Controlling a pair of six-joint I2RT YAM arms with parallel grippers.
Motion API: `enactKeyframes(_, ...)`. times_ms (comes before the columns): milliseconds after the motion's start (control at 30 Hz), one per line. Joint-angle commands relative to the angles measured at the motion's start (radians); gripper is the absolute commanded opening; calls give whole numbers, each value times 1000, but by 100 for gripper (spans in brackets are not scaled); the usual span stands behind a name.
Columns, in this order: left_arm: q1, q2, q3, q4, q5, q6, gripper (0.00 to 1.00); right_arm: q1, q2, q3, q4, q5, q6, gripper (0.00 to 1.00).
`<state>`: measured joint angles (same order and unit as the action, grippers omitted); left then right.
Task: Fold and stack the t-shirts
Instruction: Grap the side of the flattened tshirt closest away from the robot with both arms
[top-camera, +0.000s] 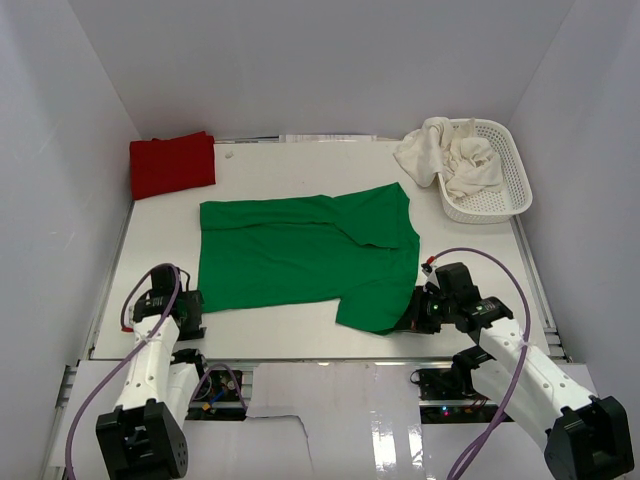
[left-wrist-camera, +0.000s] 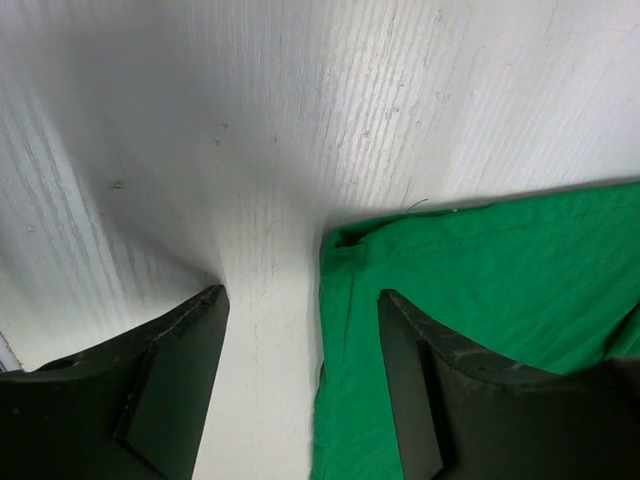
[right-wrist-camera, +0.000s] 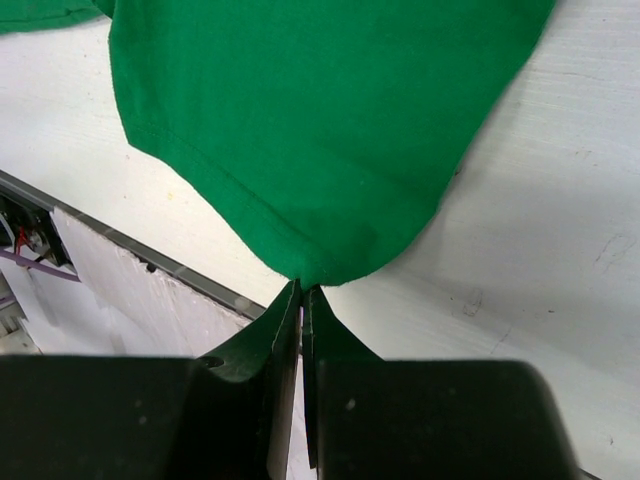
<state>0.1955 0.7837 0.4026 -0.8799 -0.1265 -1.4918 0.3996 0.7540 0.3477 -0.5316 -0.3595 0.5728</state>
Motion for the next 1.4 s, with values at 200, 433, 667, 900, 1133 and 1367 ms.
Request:
enactKeyframes(200, 7, 48, -10, 117, -50, -71, 67, 1, -31, 37, -13, -12, 10, 8)
enactKeyframes(433, 7, 111, -19, 191, -32, -50, 61, 1, -35, 34, -18, -9, 18, 8)
enactKeyframes(667, 7, 143, -50, 245, -19, -44, 50, 2, -39, 45, -25, -2, 21, 8)
enactKeyframes(900, 7, 209, -53, 269, 22, -18, 47, 1, -36, 59, -34, 4, 19, 8)
enactKeyframes(1133, 7, 190, -68, 271, 63, -16, 26, 1, -38, 73, -44, 8, 21, 8)
enactKeyframes(1367, 7, 128, -45, 176, 82, -4, 56, 1, -35, 82, -47, 8, 16, 8)
